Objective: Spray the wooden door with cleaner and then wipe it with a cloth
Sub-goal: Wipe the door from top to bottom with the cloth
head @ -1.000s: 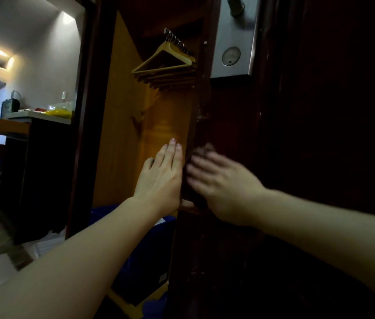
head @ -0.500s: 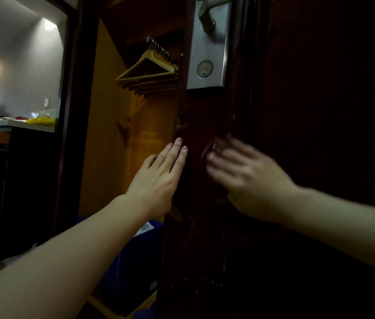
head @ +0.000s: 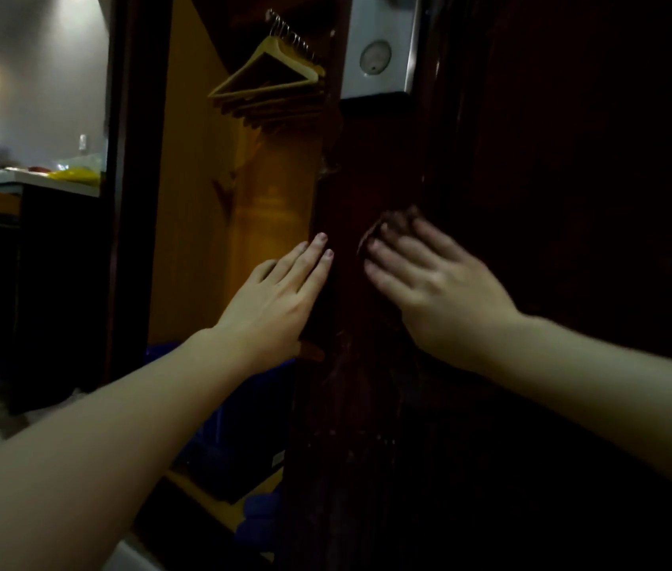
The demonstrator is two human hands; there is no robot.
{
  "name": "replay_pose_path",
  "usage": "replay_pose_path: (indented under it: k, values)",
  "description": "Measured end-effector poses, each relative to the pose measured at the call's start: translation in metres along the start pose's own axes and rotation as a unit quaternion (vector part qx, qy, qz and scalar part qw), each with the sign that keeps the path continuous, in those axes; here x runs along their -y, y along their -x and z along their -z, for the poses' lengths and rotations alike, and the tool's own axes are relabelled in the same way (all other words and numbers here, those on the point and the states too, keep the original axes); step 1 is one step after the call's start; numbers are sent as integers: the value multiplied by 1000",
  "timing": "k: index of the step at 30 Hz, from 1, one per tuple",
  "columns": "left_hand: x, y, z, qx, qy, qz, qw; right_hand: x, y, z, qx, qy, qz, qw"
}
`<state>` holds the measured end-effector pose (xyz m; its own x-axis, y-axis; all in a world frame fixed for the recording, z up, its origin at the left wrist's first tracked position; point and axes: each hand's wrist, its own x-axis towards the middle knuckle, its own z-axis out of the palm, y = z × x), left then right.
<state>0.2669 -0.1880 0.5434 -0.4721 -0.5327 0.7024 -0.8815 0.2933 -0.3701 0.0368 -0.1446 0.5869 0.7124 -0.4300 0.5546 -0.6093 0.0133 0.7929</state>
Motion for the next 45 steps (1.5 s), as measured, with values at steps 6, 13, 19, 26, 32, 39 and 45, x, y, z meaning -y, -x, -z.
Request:
replay_pose_path:
  k: [6,13,19,26,32,39,45]
  values:
    - [-12,26,-18,33,-1,-7,999,61,47,-12,70,-32,158,984]
    - [-16,47,-35,24,18,16,999,-6,-11,6,5,51,2,999]
    - [-30,58,-56,31,36,47,998,89,60,-25,42,-9,126,991]
    - [-33,72,-62,30,61,79,995,48,17,-9,7,-16,100,995]
    - [-34,85,-75,21,93,140,986,57,-4,-11,3,27,-6,1000]
    - [-40,93,-80,0,91,137,986,132,51,-32,113,-38,200,972]
    - [-38,91,-82,8,79,134,988,76,-26,-10,28,26,19,999]
